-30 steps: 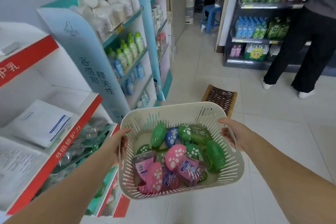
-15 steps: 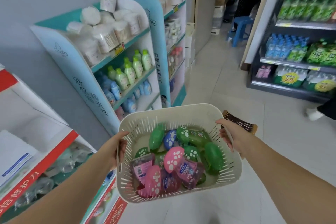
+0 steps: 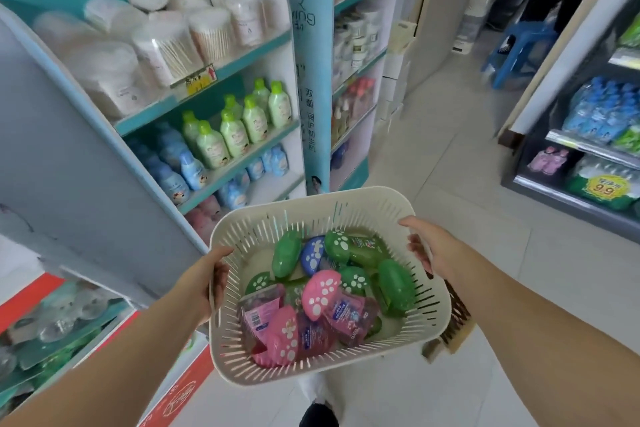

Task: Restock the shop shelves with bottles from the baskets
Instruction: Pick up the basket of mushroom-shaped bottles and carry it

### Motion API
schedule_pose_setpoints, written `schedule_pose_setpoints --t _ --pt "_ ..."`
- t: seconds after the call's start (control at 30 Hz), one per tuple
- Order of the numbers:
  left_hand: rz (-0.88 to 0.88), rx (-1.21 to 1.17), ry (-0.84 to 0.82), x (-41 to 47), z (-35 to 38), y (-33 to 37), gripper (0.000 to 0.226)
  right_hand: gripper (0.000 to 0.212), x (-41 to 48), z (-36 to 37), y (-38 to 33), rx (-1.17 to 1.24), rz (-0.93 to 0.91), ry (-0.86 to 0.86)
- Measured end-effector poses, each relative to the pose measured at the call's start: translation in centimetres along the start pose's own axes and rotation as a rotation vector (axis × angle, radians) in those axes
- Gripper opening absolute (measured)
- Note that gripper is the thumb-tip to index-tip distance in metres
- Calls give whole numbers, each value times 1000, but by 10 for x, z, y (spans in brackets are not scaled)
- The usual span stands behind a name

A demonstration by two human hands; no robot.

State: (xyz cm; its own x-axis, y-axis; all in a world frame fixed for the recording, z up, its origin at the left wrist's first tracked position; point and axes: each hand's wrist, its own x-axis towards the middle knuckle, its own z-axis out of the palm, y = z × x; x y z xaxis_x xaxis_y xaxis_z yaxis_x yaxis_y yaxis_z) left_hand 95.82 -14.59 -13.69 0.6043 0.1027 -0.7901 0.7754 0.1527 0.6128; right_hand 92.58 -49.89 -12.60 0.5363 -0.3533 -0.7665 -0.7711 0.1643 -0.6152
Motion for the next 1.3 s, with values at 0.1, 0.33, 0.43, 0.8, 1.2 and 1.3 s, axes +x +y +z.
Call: schedule_pose_setpoints --t 0.1,0.33,0.43,0.8,1.2,1.3 --pt "-24 -1 14 30 20 16 39 30 31 1 -18 -3 21 3" --pt "-18 -12 -8 85 75 76 34 31 91 -3 -78 0 33 8" --pt "-10 -10 -32 105 104 109 32 33 113 -11 -104 52 40 31" --pt "-17 70 -129 152 217 180 33 28 190 -55 -175 212 -9 120" --pt "-50 191 -178 223 390 222 28 34 336 -143 -219 283 116 185" --pt "-60 204 -169 249 425 231 29 34 365 -164 -229 321 88 229"
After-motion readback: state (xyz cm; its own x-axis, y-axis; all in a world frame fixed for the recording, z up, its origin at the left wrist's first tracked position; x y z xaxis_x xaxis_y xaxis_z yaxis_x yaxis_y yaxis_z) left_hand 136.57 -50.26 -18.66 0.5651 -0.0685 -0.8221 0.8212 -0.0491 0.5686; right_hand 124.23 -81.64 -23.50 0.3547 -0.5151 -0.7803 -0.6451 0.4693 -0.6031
